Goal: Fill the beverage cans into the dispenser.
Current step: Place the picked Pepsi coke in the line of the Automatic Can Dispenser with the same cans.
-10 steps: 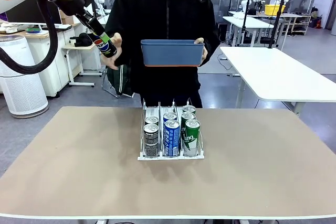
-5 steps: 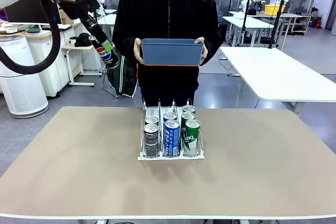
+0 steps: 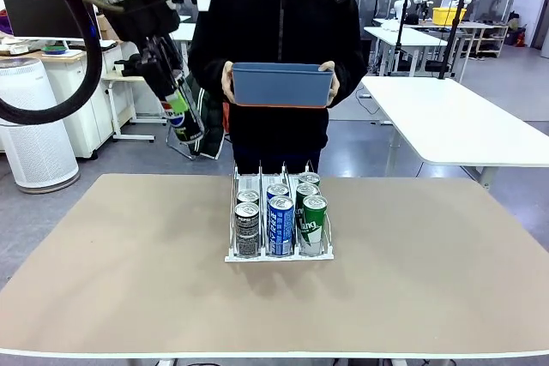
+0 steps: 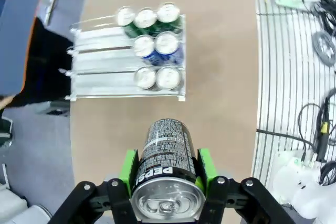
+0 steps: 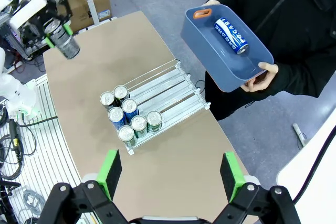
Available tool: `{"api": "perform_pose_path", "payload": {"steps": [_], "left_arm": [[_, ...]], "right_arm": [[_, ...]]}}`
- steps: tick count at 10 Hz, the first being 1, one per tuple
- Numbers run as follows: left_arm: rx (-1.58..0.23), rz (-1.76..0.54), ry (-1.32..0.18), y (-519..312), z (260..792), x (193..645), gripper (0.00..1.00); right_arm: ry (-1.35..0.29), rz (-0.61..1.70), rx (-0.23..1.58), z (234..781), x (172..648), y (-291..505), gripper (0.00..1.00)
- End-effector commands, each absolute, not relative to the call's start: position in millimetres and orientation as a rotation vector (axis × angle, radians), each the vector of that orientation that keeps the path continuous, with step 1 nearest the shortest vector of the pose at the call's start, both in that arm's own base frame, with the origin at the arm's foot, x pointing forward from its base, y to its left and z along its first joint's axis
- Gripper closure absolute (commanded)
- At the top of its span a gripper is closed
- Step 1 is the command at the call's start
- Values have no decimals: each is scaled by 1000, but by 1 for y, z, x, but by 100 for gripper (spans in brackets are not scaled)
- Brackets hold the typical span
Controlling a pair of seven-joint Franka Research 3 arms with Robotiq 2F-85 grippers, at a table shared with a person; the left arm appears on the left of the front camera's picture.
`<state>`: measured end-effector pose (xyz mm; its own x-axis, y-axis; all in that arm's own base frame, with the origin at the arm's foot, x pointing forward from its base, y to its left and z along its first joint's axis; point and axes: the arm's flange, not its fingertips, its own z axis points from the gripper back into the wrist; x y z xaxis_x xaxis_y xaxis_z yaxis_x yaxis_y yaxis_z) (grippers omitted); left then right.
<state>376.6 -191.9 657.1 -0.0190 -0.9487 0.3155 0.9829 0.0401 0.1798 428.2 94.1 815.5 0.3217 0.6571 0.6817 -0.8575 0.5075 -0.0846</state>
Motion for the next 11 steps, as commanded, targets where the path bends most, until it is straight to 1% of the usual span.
{"api": "perform_pose_path", "payload": {"steps": [1, 3, 4, 5, 6, 11], "left_arm": [[-64, -1666, -365, -203, 641, 361, 42], [-38, -1764, -296, -227, 629, 353, 42], [-74, -1789, -281, -234, 626, 350, 42], [-92, -1796, -284, -238, 627, 348, 42], [-77, -1749, -296, -238, 623, 347, 42], [-87, -1759, -285, -241, 620, 348, 42]], "right_arm": [[-730, 1008, 327, 816, 428, 94, 0], [-730, 1008, 327, 816, 428, 94, 0], [-730, 1008, 327, 816, 428, 94, 0], [-730, 1008, 327, 816, 428, 94, 0], [-730, 1008, 327, 816, 428, 94, 0], [-730, 1008, 327, 816, 428, 94, 0]]}}
